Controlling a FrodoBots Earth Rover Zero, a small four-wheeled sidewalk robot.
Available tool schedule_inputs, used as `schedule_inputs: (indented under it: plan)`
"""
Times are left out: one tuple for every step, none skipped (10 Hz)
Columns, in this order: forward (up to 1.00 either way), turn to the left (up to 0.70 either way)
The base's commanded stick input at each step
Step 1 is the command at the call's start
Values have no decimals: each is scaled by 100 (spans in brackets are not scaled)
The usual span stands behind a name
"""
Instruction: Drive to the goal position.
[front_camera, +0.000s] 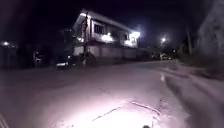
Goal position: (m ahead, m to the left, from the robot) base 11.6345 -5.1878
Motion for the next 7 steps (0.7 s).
schedule_inputs:
  plan:
    - [70,-35]
    - [70,-35]
    - [70,-35]
    - [70,-35]
    - [70,-35]
    - [70,-35]
    - [70,-35]
